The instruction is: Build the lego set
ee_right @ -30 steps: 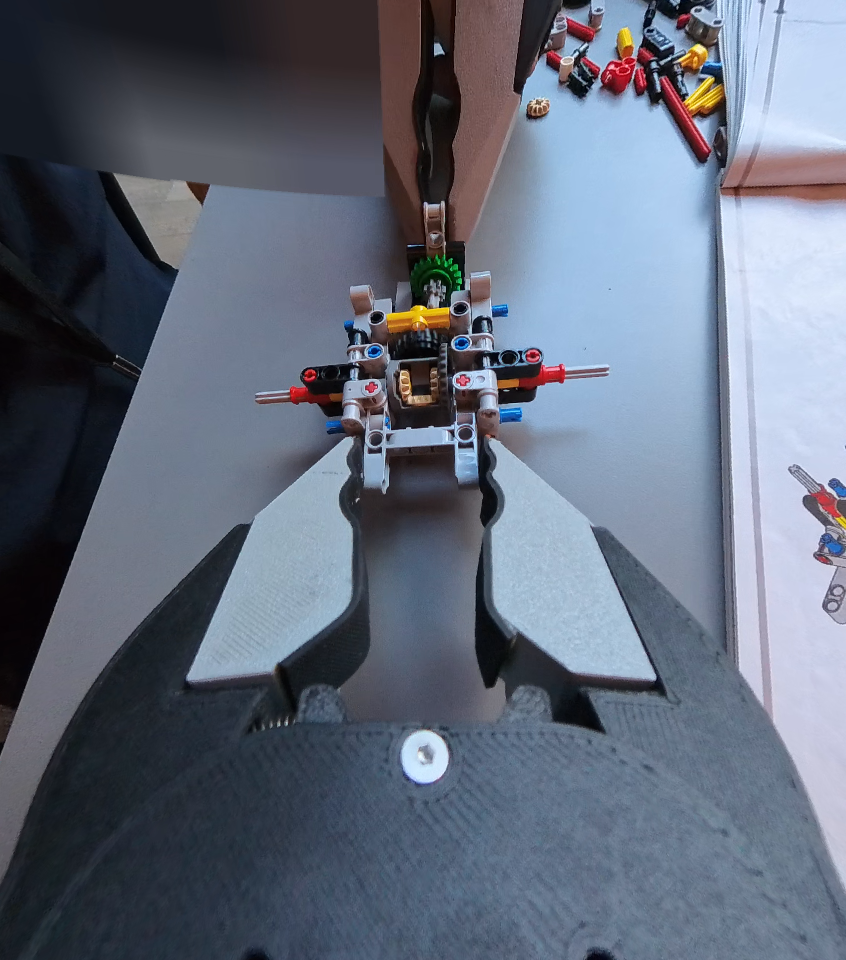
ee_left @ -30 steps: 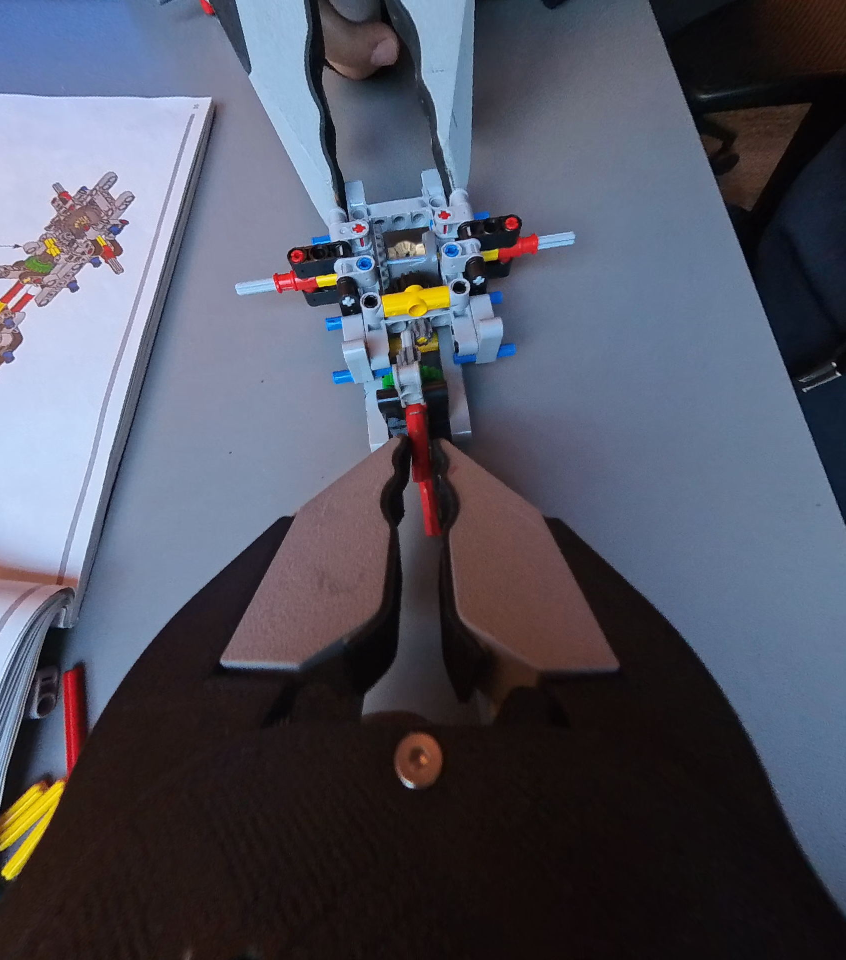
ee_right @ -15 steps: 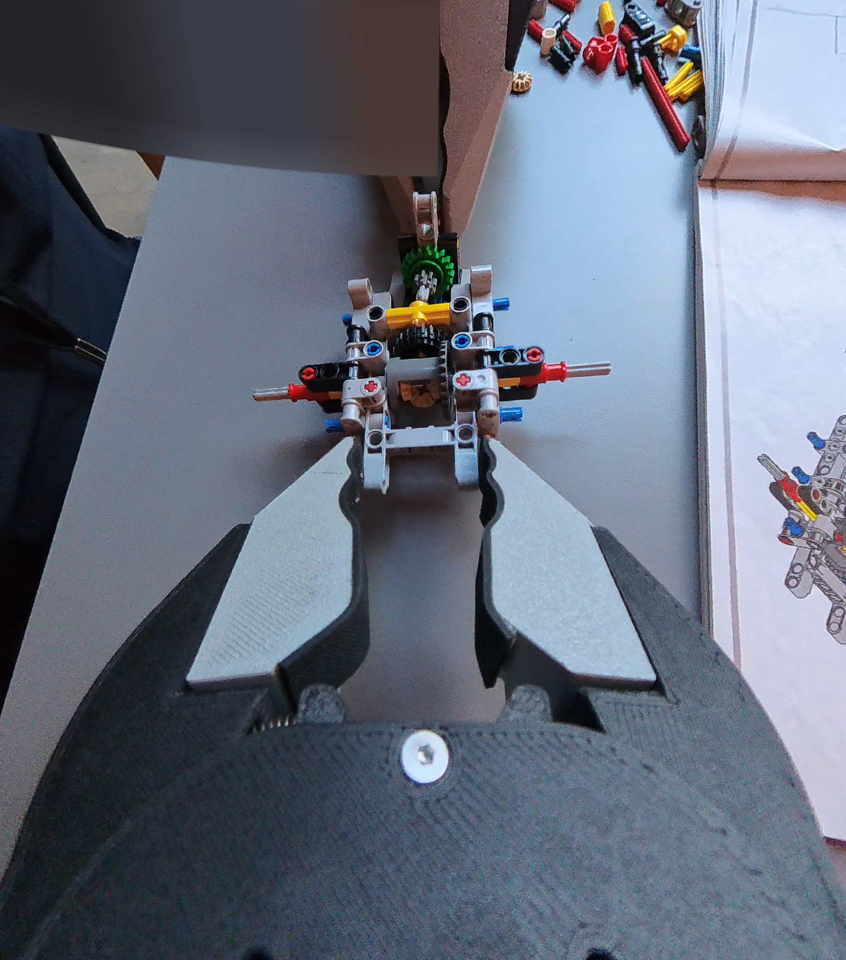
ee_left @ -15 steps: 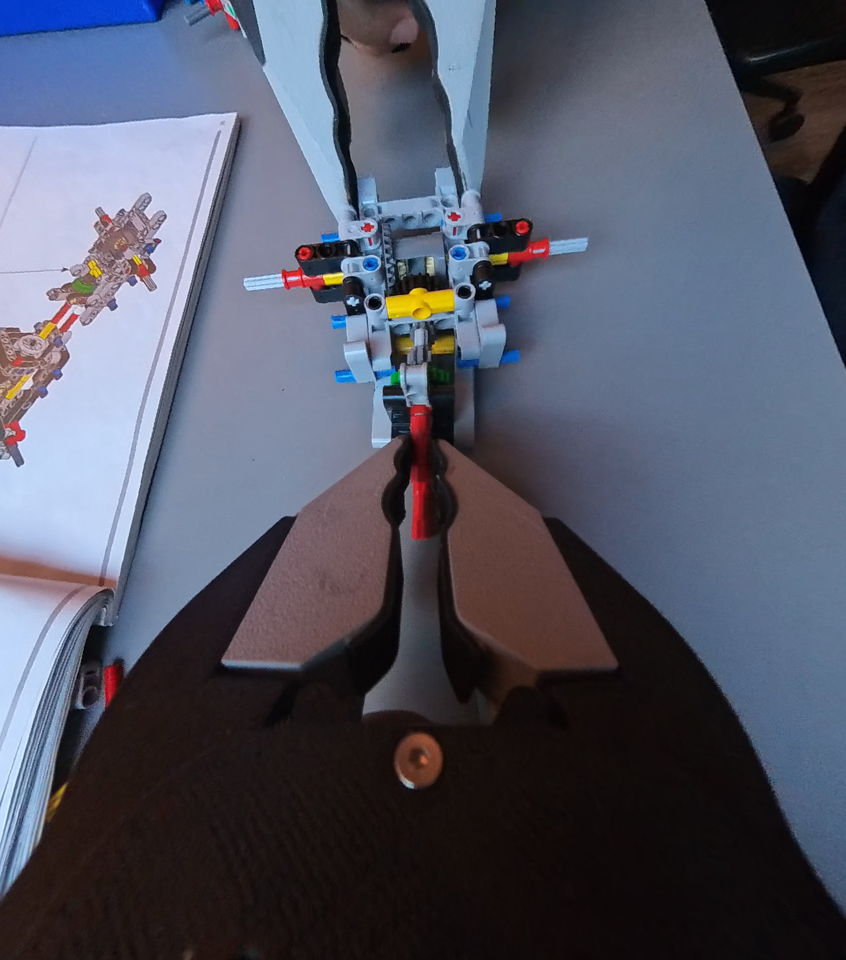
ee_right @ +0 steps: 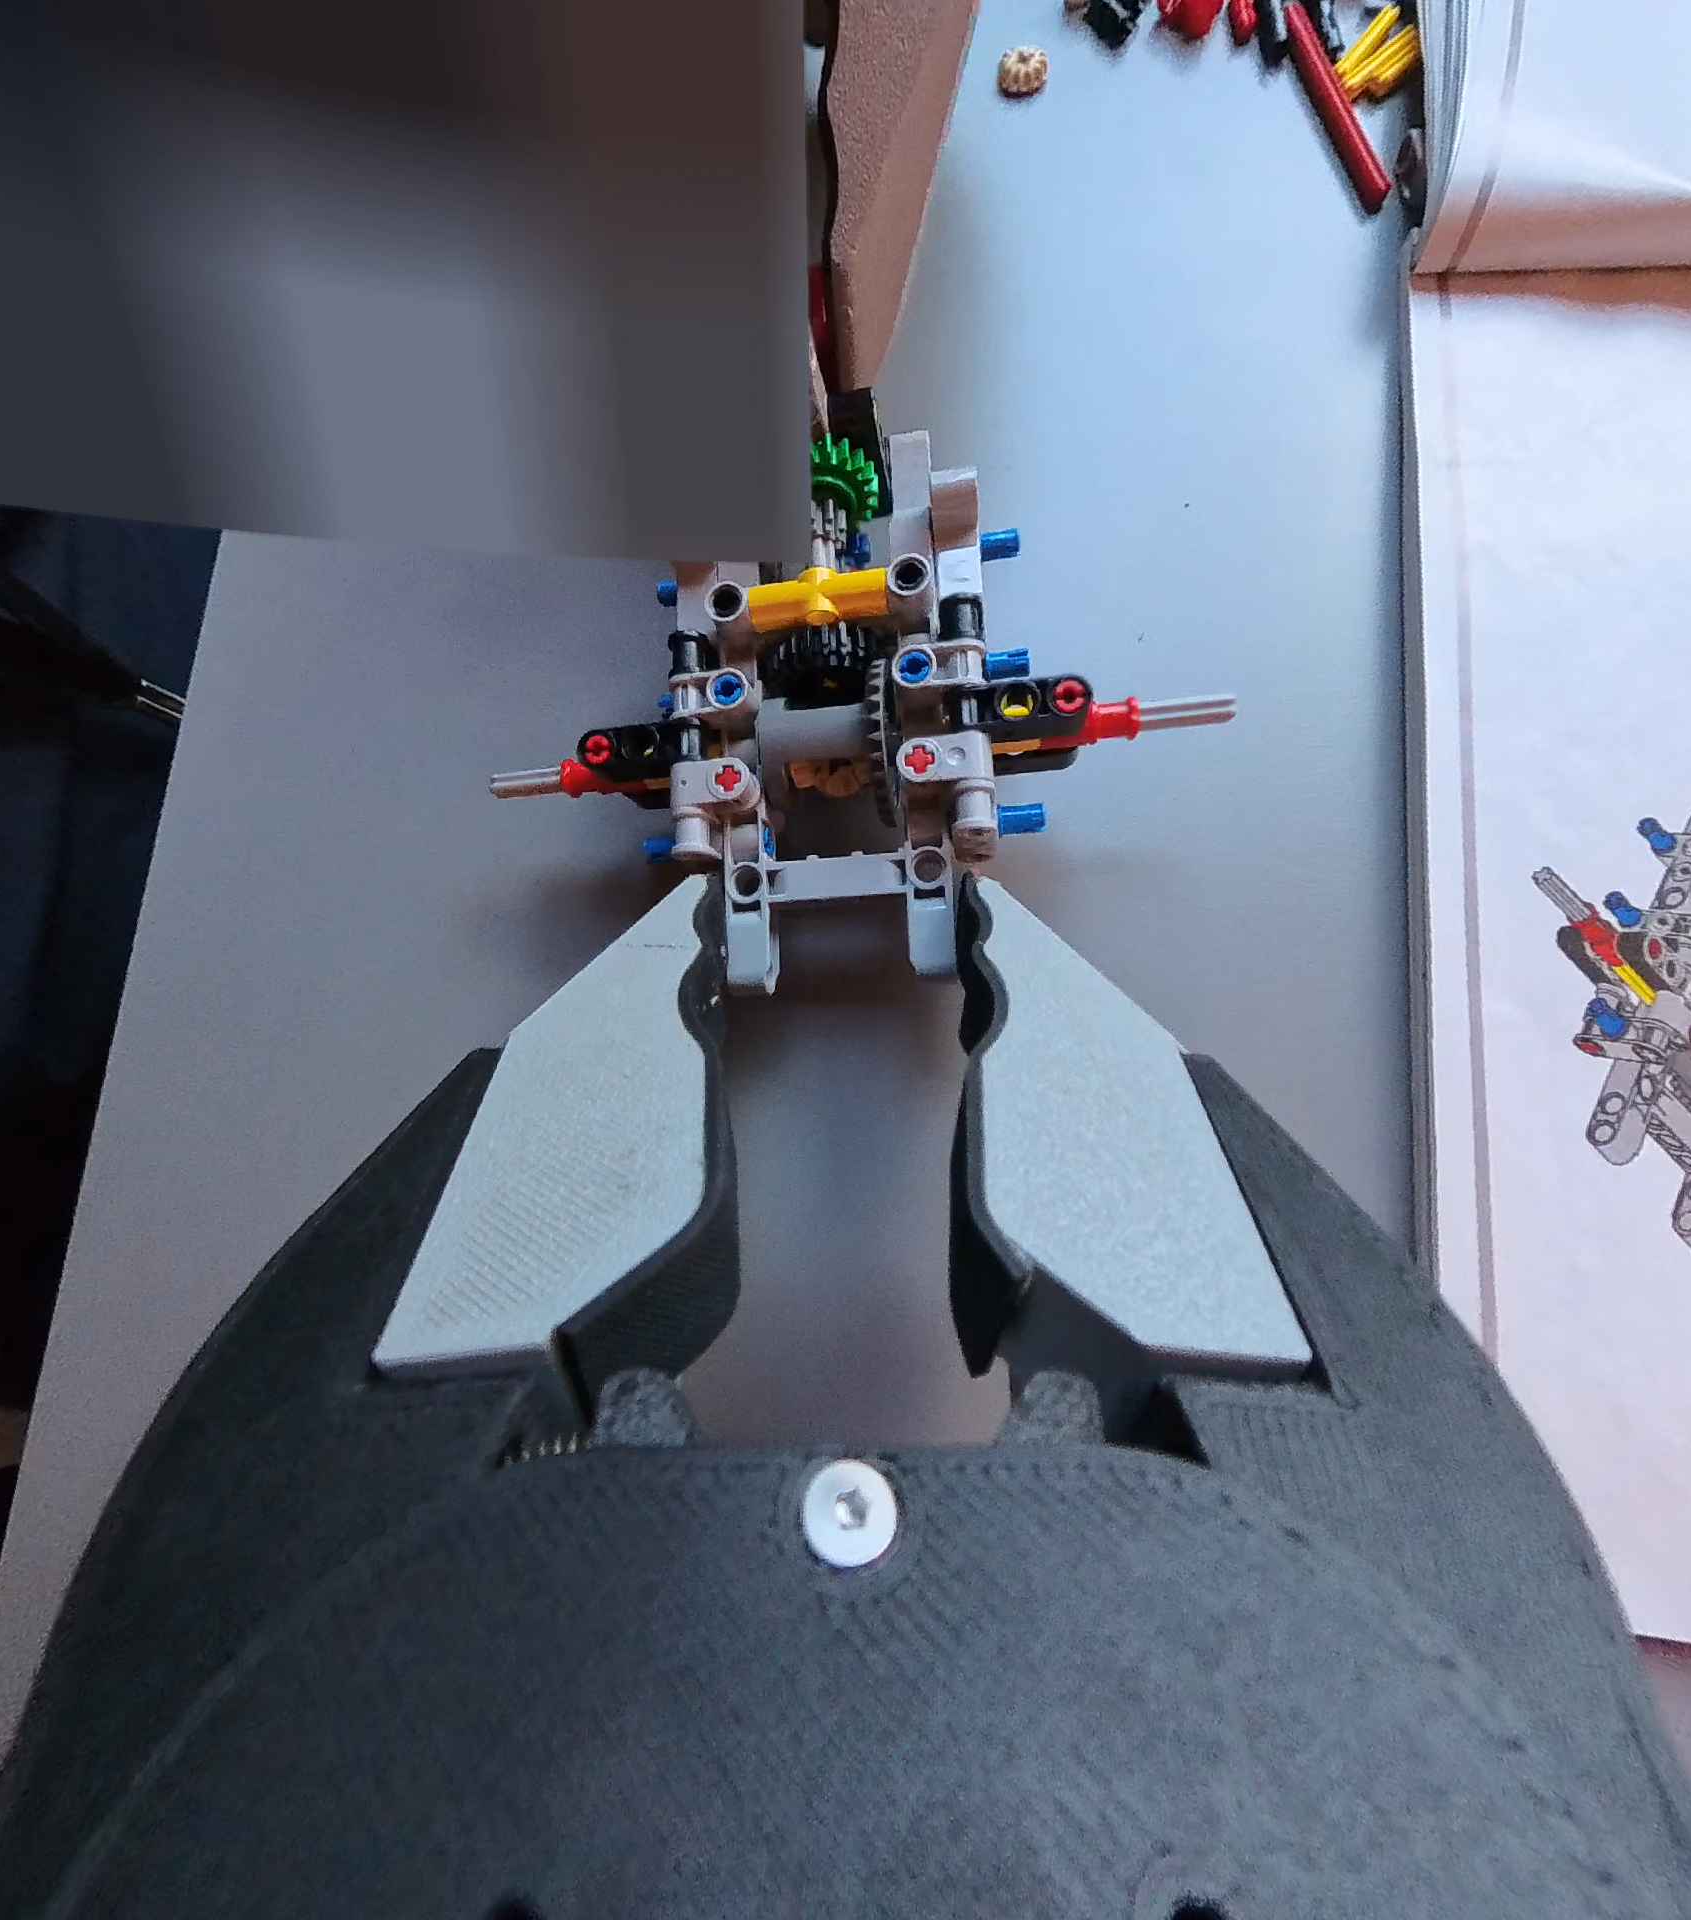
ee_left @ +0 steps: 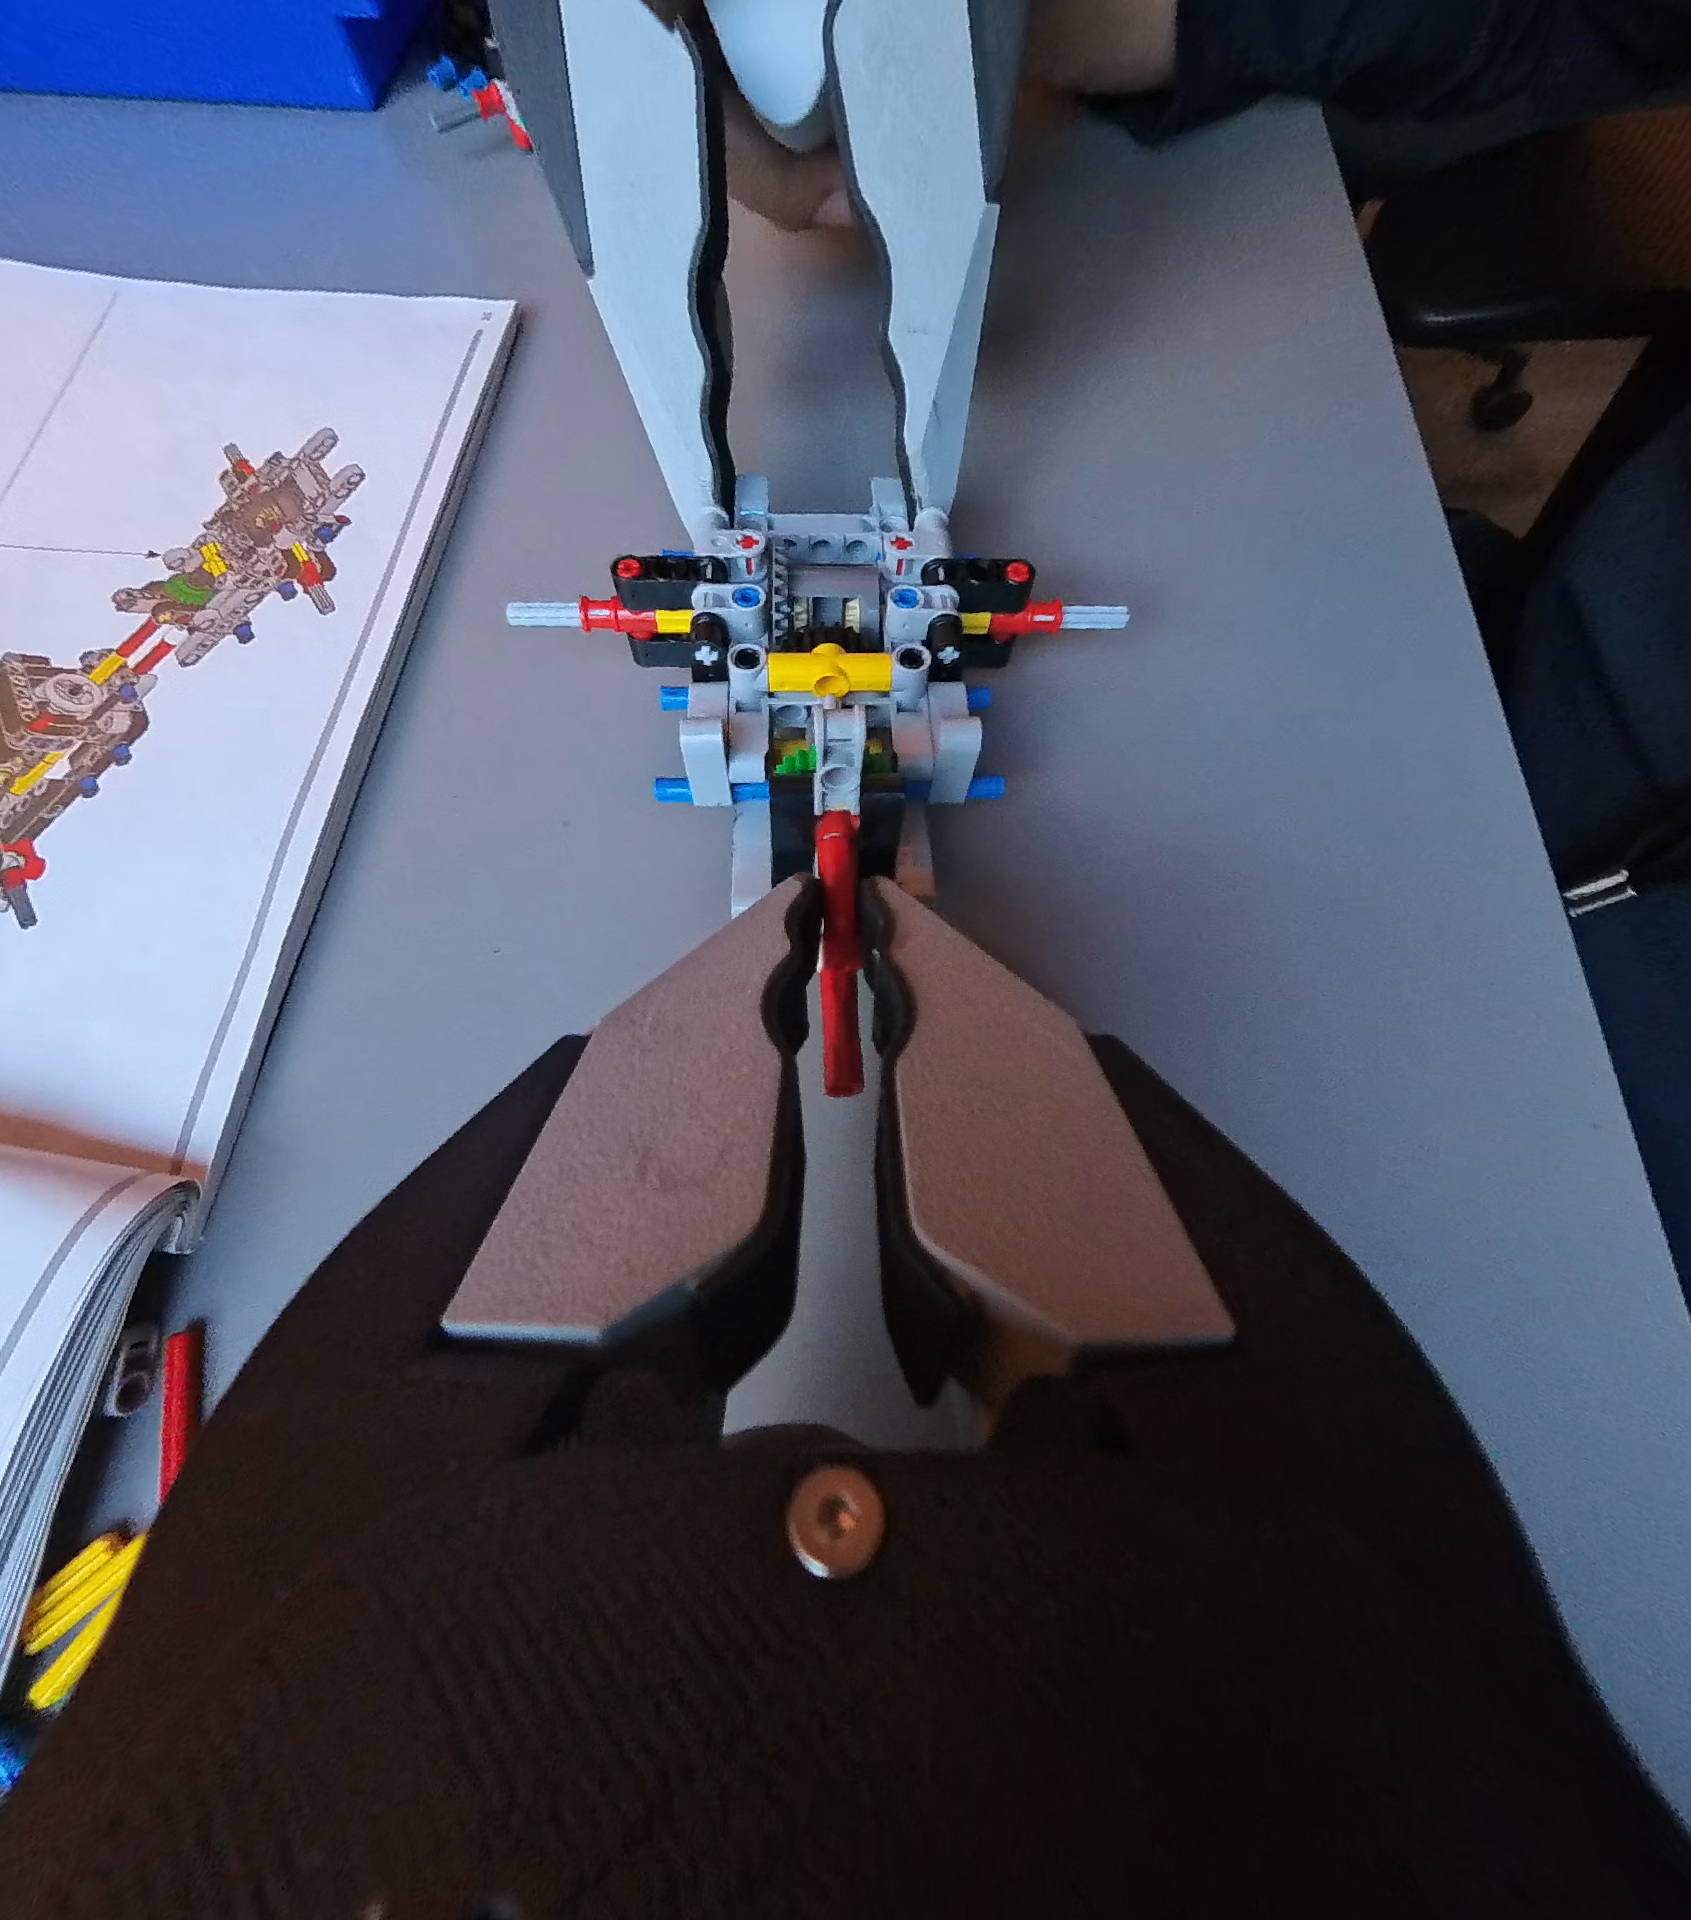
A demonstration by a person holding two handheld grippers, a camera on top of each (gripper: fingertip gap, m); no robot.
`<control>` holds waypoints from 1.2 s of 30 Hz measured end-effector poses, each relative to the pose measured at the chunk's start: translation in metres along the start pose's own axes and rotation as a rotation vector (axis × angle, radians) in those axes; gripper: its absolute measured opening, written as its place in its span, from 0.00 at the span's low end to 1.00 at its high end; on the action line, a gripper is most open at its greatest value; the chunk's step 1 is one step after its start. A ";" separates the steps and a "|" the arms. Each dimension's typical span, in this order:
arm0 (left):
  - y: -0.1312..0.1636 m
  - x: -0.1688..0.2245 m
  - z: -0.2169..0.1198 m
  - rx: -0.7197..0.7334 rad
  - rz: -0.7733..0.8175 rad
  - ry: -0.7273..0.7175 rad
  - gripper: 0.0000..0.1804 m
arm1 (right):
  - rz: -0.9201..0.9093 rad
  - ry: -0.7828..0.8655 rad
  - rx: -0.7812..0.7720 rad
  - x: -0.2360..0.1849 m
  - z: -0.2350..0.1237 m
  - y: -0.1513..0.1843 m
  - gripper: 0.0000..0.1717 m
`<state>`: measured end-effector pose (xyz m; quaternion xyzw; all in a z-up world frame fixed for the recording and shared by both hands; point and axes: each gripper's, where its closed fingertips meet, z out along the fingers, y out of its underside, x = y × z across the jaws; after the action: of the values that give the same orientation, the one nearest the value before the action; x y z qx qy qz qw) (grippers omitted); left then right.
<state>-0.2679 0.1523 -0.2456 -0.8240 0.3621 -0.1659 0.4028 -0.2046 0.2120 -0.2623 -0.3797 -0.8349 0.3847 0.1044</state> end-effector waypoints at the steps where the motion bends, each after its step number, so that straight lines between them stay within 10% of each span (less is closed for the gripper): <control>1: 0.001 0.001 0.001 -0.010 0.004 0.000 0.01 | 0.003 -0.006 -0.008 -0.001 0.001 0.001 0.24; 36: 0.011 -0.001 0.006 -0.046 -0.005 0.000 0.01 | -0.020 -0.012 -0.043 -0.003 0.002 0.007 0.24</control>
<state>-0.2702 0.1518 -0.2578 -0.8341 0.3637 -0.1584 0.3833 -0.1996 0.2119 -0.2683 -0.3713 -0.8473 0.3677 0.0948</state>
